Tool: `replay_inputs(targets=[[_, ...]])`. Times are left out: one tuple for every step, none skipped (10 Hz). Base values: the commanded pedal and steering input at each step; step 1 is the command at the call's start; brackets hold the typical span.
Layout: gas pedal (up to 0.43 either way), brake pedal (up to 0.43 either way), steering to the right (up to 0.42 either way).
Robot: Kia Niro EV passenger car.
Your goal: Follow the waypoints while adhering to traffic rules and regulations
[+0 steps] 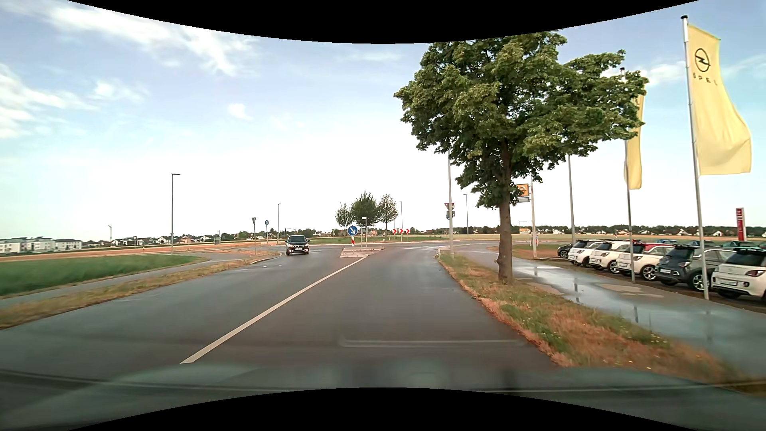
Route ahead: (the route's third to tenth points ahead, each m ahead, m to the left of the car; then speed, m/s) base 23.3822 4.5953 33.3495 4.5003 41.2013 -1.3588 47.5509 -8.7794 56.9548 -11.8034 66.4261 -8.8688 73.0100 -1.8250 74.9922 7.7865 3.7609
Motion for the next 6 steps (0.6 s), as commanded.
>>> replay_inputs(targets=[[0.000, 0.000, 0.005], [0.000, 0.000, 0.005], [0.000, 0.000, 0.004], [0.079, 0.000, 0.002], [0.098, 0.000, -0.001], [0.150, 0.000, -0.004]])
